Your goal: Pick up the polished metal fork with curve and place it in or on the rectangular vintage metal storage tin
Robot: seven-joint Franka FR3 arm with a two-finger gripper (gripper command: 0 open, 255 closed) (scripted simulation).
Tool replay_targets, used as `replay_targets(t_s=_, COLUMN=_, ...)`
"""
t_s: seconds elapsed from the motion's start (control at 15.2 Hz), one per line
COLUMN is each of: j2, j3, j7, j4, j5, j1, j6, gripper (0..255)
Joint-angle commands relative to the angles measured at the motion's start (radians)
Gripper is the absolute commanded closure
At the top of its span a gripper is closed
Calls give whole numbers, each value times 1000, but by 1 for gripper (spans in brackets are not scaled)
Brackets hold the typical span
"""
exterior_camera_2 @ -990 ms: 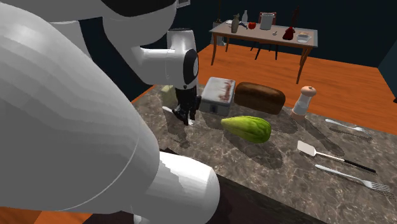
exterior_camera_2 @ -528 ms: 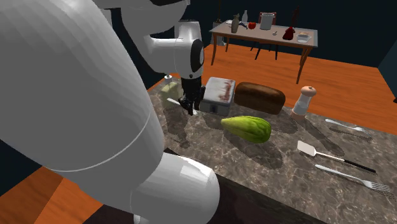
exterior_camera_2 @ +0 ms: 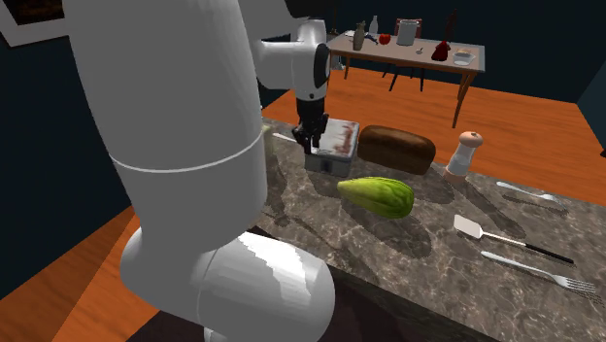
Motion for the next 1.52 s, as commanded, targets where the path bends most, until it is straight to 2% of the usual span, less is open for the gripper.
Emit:
replay_targets(t_s=0.0, j2=70, j3=-5, j7=-5, j4=88, j5=-8, j1=-4, j6=-19, gripper=255)
replay_targets(t_s=0.66, j2=431, j3=-25, j7=-44, j4=633, j5=-25, j1=-12, j6=-201, gripper=255)
replay_targets(t_s=0.92, j2=610, j3=-32, j7=-64, j4=928, j5=-27, j1=-9, j6=-317, gripper=255)
replay_targets(t_s=1.06, j2=723, j3=-35, j7=-75, j4=1123, j5=-27, j1=-6, j6=-398, gripper=255)
replay_targets(t_s=1.45, j2=750, j3=-37, j7=-71, j4=1088, j5=-30, j1=-6, j6=-336, gripper=255)
